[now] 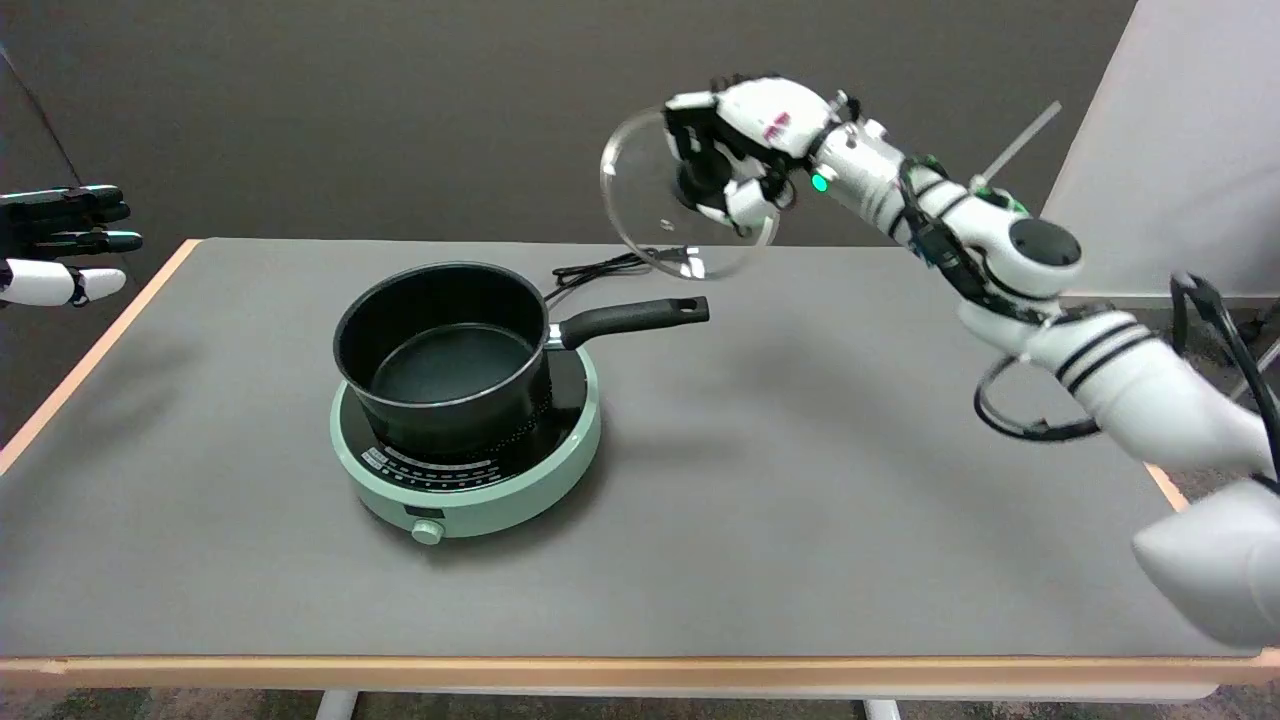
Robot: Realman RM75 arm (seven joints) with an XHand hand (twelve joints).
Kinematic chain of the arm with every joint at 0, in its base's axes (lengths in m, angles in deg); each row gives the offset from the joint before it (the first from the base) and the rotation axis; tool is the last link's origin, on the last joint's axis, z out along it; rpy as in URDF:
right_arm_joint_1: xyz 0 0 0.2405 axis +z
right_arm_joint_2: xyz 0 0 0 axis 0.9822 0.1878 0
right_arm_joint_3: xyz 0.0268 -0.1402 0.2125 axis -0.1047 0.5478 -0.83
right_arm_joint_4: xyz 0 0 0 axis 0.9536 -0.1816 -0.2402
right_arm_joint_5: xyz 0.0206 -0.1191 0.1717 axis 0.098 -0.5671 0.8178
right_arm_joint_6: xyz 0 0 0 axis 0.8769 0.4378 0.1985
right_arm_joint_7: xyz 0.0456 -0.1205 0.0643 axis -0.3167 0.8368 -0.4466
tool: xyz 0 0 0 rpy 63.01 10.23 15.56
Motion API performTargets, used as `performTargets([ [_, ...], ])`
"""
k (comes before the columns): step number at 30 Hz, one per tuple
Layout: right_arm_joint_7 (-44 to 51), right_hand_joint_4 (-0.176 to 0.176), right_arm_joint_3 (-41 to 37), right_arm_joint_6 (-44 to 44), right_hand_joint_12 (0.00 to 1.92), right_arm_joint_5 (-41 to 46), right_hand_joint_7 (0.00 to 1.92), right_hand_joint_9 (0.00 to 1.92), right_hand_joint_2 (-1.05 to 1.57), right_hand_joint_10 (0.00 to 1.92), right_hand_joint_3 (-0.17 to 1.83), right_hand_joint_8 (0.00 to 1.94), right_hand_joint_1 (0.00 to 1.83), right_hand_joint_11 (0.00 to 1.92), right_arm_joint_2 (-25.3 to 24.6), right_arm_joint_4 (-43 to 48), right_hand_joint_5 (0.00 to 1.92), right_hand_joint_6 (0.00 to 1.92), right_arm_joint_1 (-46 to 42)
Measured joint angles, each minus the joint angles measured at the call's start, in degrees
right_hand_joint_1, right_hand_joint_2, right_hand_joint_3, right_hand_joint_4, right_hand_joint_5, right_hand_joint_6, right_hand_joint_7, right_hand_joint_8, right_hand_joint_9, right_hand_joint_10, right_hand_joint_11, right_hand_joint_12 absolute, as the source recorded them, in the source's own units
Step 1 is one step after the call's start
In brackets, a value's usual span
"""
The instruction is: Place the pot lid onto the soup pot.
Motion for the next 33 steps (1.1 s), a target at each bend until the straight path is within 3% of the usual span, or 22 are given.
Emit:
performTargets([
  [17,-5.3,0.151,24.4,5.97,1.92,10.96,0.82,0.8,0.76,1.92,0.98,1.64,1.35,0.79,0.84,-6.78,0.5,1.75,23.05],
  [33,-9.42,0.159,35.03,12.59,1.92,16.44,0.8,0.77,0.78,1.92,0.94,1.64,1.35,0.77,-1.89,-11.05,0.49,1.75,32.8],
])
